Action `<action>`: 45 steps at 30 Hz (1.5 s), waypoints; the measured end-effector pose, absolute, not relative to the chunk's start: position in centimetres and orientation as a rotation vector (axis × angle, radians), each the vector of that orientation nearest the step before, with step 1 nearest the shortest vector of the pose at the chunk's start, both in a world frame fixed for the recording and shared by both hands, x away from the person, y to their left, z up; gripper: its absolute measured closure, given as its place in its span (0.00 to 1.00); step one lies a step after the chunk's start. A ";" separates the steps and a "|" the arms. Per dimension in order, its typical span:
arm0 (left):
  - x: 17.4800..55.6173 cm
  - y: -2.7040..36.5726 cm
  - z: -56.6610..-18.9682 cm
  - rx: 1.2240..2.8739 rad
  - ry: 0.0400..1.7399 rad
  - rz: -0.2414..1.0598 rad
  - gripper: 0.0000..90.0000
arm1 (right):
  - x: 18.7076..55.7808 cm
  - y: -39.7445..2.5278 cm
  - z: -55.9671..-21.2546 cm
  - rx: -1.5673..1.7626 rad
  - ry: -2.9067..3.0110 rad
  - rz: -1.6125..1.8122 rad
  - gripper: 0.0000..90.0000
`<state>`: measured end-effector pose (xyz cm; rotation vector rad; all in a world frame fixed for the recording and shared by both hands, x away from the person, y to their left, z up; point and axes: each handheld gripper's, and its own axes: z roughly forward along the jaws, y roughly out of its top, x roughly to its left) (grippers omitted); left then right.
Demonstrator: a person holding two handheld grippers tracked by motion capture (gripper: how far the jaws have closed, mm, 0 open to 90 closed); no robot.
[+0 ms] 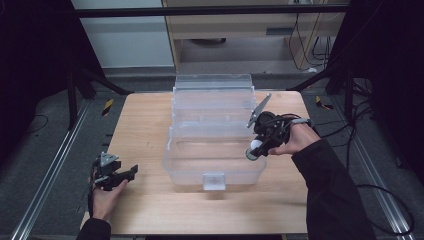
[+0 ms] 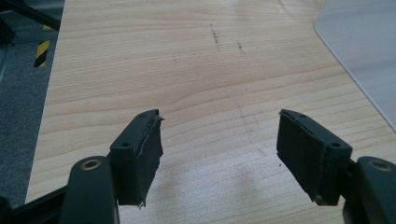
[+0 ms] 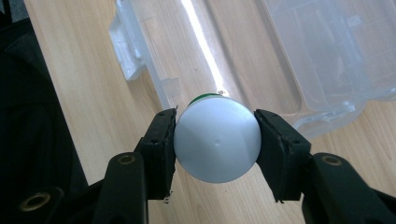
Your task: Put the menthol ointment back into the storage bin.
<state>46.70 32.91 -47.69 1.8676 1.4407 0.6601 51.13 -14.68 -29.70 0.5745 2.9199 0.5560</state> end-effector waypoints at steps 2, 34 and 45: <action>46.7 32.9 -47.7 1.868 1.441 0.659 0.34 | 51.4 -14.6 -30.1 0.584 2.923 0.557 0.56; 46.7 32.9 -47.7 1.868 1.442 0.662 0.34 | 53.4 -14.6 -36.6 0.543 2.990 0.406 0.56; 46.7 32.9 -47.7 1.870 1.442 0.661 0.34 | 53.6 -14.7 -38.4 0.538 3.012 0.370 0.56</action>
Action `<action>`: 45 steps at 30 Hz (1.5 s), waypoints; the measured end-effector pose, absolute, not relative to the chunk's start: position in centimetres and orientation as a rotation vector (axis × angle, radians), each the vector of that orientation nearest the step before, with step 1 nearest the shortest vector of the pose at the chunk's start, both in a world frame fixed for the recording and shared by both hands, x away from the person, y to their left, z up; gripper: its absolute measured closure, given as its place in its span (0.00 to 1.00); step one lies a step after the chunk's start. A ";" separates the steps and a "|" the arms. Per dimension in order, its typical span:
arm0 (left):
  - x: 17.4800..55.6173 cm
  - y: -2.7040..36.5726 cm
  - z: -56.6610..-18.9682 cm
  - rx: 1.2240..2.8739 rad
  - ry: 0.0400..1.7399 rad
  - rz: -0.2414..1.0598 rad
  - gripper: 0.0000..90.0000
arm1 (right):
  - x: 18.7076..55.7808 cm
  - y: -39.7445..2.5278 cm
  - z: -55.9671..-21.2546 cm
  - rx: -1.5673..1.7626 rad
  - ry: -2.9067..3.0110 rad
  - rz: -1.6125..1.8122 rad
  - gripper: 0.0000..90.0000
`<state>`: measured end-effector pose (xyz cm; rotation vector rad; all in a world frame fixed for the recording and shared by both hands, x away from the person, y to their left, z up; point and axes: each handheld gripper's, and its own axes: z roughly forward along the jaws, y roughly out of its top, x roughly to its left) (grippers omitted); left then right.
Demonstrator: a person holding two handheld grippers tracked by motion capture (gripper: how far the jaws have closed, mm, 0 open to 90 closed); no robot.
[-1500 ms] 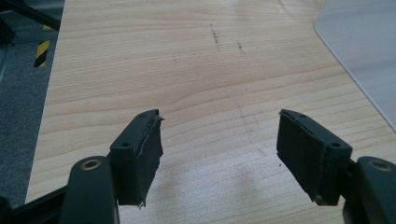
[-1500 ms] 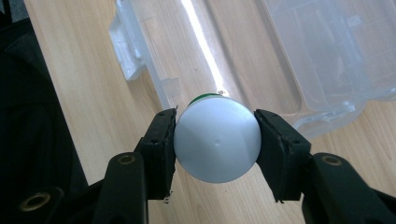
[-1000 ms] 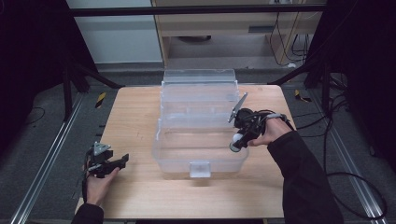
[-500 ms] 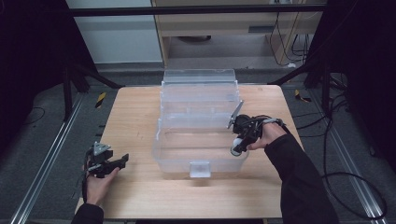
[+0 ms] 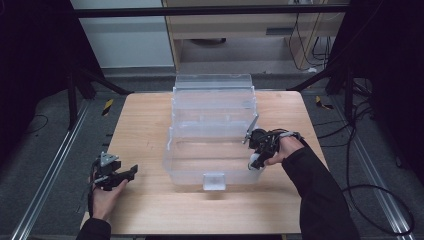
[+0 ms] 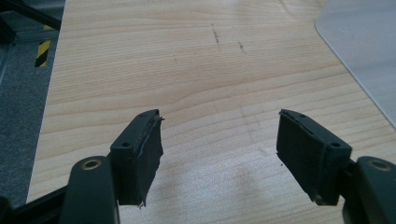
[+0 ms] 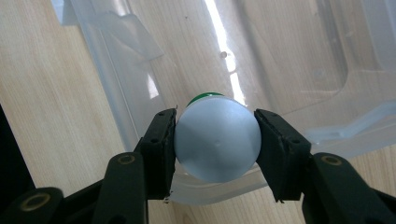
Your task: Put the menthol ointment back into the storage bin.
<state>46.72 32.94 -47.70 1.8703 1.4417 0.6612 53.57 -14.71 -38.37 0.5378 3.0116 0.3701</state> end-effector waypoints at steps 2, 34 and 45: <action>46.7 32.9 -47.7 1.871 1.442 0.661 0.34 | 53.6 -14.8 -38.6 0.550 3.014 0.360 0.56; 46.7 33.0 -47.7 1.871 1.442 0.661 0.34 | 53.6 -14.4 -40.3 0.510 3.039 0.319 0.56; 46.7 33.0 -47.7 1.870 1.442 0.660 0.34 | 53.5 -14.4 -40.3 0.508 3.036 0.312 0.56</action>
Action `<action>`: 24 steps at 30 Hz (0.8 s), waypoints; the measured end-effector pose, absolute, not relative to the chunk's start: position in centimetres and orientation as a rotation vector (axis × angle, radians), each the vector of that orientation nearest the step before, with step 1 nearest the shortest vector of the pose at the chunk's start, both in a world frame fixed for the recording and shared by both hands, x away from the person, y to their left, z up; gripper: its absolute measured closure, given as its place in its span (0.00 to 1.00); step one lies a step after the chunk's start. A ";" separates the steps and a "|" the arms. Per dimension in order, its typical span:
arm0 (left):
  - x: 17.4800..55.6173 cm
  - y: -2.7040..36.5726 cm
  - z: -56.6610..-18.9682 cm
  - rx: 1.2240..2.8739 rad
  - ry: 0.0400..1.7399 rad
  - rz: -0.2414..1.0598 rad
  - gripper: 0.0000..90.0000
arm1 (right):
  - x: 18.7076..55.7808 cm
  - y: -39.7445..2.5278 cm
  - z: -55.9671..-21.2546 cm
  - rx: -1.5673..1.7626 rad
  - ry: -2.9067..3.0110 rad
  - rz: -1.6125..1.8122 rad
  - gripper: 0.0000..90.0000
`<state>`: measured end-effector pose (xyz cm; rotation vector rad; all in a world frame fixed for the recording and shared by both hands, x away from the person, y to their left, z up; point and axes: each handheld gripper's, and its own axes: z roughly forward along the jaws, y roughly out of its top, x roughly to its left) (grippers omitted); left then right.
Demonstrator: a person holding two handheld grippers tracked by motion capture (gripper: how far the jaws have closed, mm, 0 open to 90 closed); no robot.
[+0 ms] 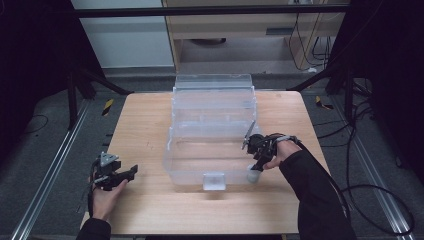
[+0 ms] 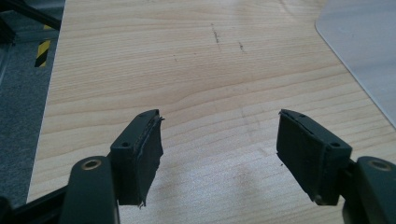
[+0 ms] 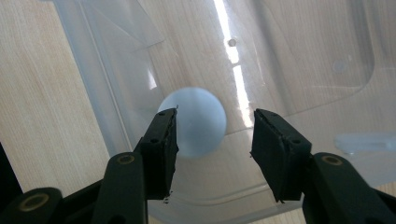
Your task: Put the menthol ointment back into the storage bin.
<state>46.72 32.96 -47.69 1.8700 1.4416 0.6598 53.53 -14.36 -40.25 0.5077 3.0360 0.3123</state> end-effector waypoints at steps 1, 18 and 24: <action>46.7 33.0 -47.7 1.870 1.442 0.661 0.34 | 53.5 -14.4 -40.2 0.510 3.035 0.313 0.56; 46.6 33.0 -47.5 1.863 1.439 0.663 0.34 | 52.1 -16.6 -36.9 0.676 2.796 0.640 0.39; 46.5 33.0 -47.4 1.855 1.430 0.654 0.39 | 50.8 -18.8 -35.9 0.716 2.653 0.808 0.35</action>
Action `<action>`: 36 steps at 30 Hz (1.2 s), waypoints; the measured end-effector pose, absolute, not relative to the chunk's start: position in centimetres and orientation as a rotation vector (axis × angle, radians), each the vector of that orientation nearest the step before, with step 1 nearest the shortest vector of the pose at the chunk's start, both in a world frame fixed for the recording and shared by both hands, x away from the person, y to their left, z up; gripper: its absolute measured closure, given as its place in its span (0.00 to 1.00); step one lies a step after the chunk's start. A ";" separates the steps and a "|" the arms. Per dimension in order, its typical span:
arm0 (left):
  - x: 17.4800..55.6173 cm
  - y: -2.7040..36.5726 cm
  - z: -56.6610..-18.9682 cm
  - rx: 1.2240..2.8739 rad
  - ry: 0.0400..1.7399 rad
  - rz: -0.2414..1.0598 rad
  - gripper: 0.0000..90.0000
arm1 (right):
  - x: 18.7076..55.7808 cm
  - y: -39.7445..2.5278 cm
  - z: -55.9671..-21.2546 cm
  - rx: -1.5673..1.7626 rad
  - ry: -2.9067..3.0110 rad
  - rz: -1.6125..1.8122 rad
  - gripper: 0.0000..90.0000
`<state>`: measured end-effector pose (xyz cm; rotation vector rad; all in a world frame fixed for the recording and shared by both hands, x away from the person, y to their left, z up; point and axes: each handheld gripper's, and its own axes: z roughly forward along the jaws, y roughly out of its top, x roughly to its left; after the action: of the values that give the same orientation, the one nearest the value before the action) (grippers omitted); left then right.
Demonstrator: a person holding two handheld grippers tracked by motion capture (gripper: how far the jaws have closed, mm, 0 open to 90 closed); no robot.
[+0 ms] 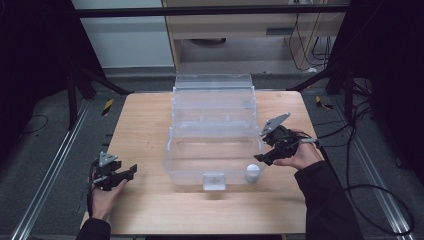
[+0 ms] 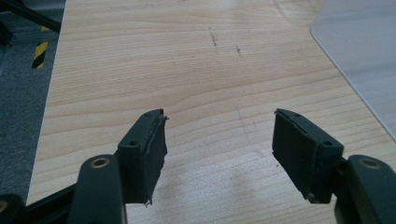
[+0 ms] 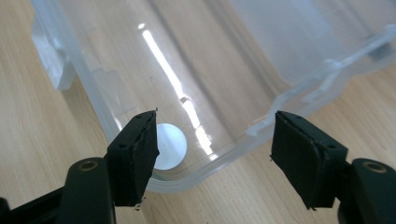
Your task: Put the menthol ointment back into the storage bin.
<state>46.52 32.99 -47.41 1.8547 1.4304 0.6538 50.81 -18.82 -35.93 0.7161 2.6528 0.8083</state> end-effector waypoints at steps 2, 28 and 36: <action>46.5 33.0 -47.3 1.851 1.426 0.654 0.42 | 50.3 -19.9 -35.8 0.758 2.600 0.877 0.34; 46.3 32.7 -47.2 1.861 1.416 0.644 0.49 | 47.9 -26.7 -41.1 1.150 2.146 1.157 0.20; 46.4 32.7 -47.2 1.854 1.419 0.644 0.46 | 47.9 -28.4 -43.4 1.259 2.114 1.137 0.17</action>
<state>46.43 32.71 -47.24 1.8541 1.4191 0.6437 47.89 -28.39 -43.37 1.2587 2.1135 1.1373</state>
